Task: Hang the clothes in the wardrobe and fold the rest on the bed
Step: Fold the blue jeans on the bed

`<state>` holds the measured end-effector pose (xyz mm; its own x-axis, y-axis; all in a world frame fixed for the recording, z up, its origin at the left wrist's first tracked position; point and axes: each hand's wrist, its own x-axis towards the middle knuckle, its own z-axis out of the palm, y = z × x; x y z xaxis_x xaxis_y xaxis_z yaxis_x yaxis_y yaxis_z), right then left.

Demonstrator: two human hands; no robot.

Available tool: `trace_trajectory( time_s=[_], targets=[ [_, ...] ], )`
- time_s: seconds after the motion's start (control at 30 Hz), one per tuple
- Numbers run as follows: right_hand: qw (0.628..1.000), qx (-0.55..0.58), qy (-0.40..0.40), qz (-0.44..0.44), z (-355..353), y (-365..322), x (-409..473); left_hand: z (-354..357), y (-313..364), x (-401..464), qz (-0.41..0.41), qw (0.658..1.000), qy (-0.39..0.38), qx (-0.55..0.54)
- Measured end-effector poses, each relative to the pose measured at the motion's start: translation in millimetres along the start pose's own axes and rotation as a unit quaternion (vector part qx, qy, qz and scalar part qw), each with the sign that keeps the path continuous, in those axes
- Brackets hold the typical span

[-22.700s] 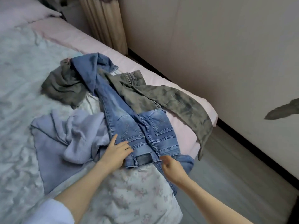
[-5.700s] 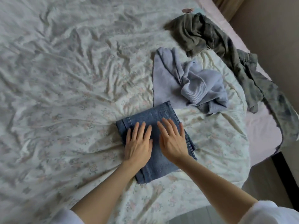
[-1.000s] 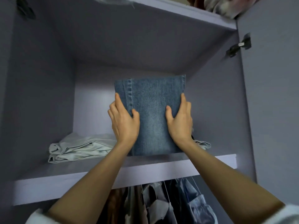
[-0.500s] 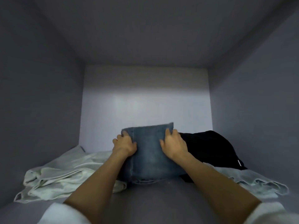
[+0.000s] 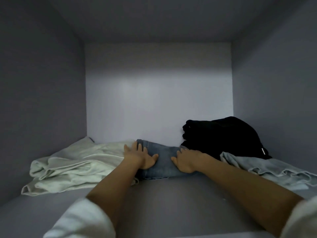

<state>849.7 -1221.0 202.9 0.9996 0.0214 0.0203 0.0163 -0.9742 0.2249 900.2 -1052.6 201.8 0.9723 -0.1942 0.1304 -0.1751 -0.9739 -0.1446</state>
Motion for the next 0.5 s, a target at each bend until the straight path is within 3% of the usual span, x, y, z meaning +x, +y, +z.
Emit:
trace_trajectory(
  time_s=[0.1,0.23,0.37,0.5],
  targets=[
    [1.0,-0.018,0.003,-0.001,-3,-3,-14,-2,2,-7,0.002,1.0,0.021,0.018],
    [0.979,0.043,0.199,-0.029,-17,-8,-49,-11,-6,-30,0.029,0.987,0.143,-0.061],
    [0.91,0.207,0.359,-0.028,-34,-19,-86,-30,-25,-75,0.007,0.945,0.281,-0.168],
    [0.822,0.363,0.431,-0.077,-34,-57,-118,-27,-33,-140,-0.002,0.892,0.388,-0.232]
  ],
)
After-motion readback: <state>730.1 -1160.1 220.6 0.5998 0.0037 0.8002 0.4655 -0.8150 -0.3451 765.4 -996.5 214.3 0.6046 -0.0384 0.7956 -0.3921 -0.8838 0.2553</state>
